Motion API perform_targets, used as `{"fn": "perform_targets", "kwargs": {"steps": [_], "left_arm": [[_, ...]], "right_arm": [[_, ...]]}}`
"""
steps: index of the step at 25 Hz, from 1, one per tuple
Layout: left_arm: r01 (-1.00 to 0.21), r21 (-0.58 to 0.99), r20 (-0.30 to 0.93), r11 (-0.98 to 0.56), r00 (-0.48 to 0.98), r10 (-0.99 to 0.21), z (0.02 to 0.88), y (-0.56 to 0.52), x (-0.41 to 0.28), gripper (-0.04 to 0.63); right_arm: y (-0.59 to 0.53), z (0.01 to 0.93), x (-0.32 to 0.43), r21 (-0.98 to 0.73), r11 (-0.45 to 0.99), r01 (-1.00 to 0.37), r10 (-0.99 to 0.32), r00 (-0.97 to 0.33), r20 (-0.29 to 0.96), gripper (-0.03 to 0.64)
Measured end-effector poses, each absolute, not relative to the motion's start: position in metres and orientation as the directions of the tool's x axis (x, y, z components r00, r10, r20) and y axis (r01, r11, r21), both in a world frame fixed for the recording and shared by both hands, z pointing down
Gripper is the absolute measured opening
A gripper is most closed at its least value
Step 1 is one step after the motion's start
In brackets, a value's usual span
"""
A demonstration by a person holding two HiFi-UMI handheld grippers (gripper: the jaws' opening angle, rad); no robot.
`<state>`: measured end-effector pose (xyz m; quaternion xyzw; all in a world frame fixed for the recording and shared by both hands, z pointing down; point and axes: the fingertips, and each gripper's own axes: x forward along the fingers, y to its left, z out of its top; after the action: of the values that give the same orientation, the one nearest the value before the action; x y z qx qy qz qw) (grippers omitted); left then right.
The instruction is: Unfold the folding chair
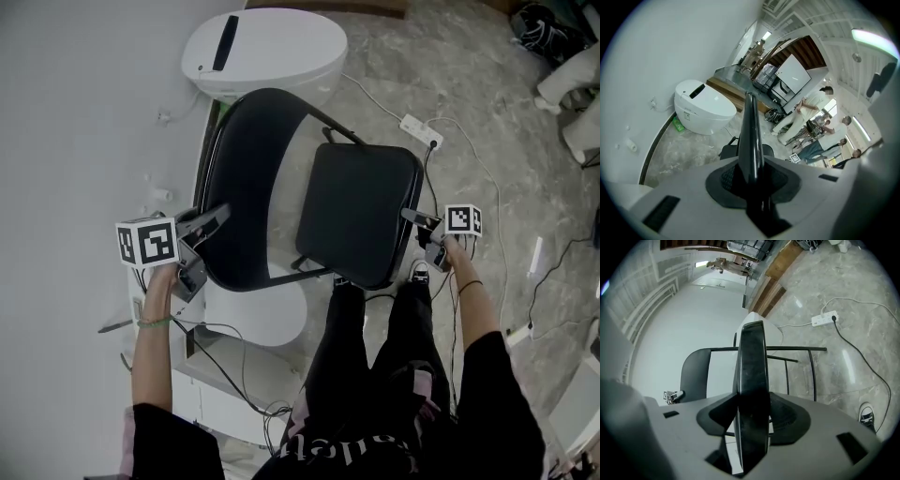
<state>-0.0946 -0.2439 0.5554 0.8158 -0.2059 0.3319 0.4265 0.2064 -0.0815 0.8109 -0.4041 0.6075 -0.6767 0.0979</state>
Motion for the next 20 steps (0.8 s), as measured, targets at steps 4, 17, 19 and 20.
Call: {"fn": "perform_targets", "kwargs": {"steps": [4, 17, 19, 20], "left_arm": [[-0.609, 0.523, 0.713, -0.597, 0.696, -0.085, 0.56, -0.241, -0.079, 0.074], [-0.717, 0.481, 0.801, -0.505, 0.594, -0.08, 0.643, -0.175, -0.022, 0.083], [-0.735, 0.484, 0.806, -0.474, 0.585, -0.085, 0.661, -0.172, -0.03, 0.084], [-0.736, 0.489, 0.803, -0.468, 0.589, -0.086, 0.665, -0.172, -0.032, 0.086]], "right_arm": [[-0.067, 0.828, 0.225, -0.92, -0.231, -0.318, -0.654, -0.65, 0.388, 0.192], [0.0, 0.89, 0.32, -0.805, -0.349, -0.48, -0.626, -0.52, 0.581, 0.057], [-0.002, 0.888, 0.323, -0.815, -0.336, -0.473, -0.647, -0.513, 0.564, 0.057], [0.0, 0.889, 0.323, -0.806, -0.331, -0.49, -0.637, -0.515, 0.574, 0.057]]}}
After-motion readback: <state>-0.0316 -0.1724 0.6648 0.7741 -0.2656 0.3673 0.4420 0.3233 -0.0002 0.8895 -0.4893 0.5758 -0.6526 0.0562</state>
